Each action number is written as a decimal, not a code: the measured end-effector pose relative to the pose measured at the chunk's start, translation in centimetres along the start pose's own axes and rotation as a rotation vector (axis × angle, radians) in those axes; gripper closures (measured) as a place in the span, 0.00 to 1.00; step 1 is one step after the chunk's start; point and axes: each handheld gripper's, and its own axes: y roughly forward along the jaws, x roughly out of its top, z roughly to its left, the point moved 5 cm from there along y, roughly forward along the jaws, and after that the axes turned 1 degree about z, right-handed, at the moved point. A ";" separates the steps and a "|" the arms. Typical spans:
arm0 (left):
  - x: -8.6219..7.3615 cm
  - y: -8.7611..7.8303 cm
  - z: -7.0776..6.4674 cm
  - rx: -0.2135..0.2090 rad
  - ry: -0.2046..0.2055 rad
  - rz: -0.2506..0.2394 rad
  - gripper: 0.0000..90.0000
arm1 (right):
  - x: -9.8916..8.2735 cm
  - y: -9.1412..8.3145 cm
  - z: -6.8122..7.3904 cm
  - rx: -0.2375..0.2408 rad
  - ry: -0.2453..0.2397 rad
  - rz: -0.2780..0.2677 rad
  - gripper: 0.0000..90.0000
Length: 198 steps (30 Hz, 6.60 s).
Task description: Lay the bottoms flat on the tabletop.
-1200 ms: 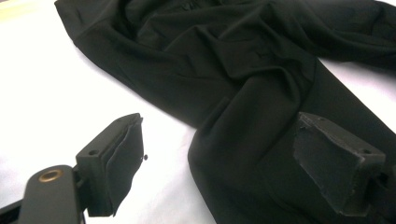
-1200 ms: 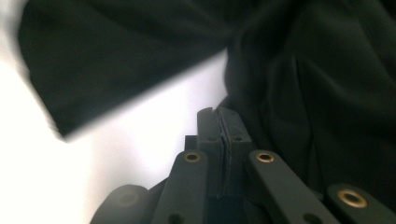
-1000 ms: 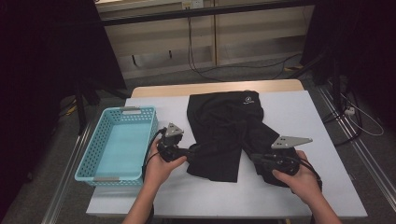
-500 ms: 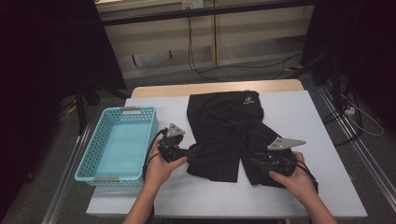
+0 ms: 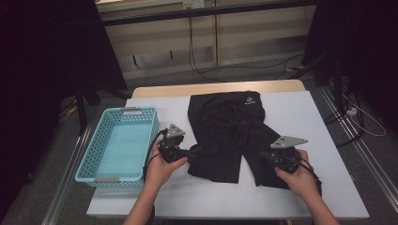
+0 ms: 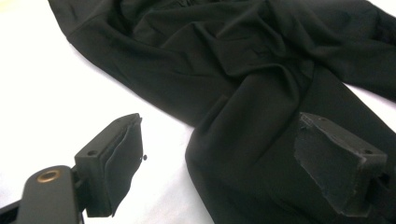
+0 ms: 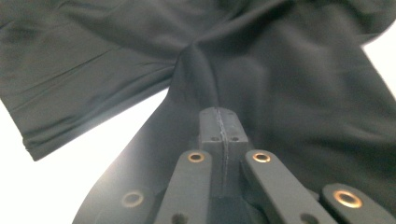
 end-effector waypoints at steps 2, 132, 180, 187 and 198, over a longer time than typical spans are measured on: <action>0.0 -0.1 0.1 0.001 -0.001 -0.003 0.18 | -0.5 -0.7 -1.0 -0.026 0.006 -0.001 1.00; -0.4 1.0 -0.8 -0.001 0.029 0.042 0.15 | -0.9 0.5 -12.5 -0.254 0.292 0.039 1.00; 0.2 0.4 -1.3 -0.016 0.051 0.014 0.14 | -2.3 -2.8 -4.4 -0.156 0.102 0.047 0.59; 0.0 0.2 -1.3 -0.016 0.056 0.018 0.13 | -2.1 -2.2 -0.7 -0.089 0.079 0.043 0.68; -0.7 0.4 -0.8 -0.018 0.044 0.044 0.10 | -3.5 -1.5 1.5 -0.004 0.062 0.085 0.96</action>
